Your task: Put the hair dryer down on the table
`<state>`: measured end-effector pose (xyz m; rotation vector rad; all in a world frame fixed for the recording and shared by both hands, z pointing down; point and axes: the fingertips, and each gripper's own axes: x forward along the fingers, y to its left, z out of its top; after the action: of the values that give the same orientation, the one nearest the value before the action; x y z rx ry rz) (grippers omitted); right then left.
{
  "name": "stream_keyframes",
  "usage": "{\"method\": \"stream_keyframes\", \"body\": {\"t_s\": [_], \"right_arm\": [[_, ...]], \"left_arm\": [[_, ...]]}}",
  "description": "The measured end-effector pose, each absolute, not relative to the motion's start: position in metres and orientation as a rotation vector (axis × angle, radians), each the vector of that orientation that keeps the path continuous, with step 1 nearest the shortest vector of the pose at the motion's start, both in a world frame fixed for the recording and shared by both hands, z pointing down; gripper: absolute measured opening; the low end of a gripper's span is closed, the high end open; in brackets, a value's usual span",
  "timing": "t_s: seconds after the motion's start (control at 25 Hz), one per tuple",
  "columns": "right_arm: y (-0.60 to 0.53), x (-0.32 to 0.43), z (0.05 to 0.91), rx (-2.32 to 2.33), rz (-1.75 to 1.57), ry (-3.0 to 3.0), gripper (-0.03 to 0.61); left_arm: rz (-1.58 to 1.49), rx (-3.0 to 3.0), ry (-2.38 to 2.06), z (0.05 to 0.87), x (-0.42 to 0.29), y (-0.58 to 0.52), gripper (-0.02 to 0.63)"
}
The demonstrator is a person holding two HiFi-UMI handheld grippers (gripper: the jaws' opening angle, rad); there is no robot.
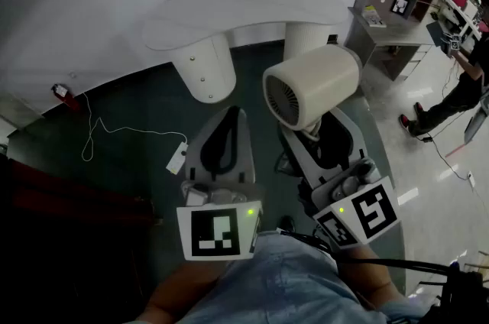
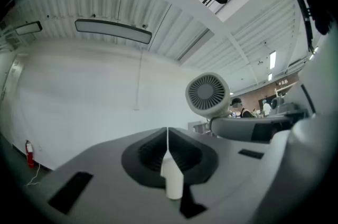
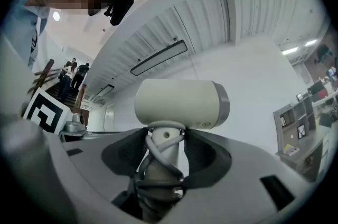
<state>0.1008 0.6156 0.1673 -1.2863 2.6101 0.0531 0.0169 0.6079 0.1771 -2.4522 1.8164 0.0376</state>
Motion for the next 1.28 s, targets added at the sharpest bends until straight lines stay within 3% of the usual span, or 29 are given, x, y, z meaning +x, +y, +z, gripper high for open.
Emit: {"method": "stream_keyframes", "body": {"t_s": [0.68, 1.28], "right_arm": [[0.628, 0.107, 0.163, -1.248, 0.061, 2.585, 0.224], [0.603, 0.161, 0.166, -1.167, 0.031, 2.617, 0.224]], "left_arm": [[0.061, -2.455, 1.829, 0.180, 0.023, 0.615, 0.014], [0.036, -2.404, 1.882, 0.186, 0.075, 0.595, 0.013]]}}
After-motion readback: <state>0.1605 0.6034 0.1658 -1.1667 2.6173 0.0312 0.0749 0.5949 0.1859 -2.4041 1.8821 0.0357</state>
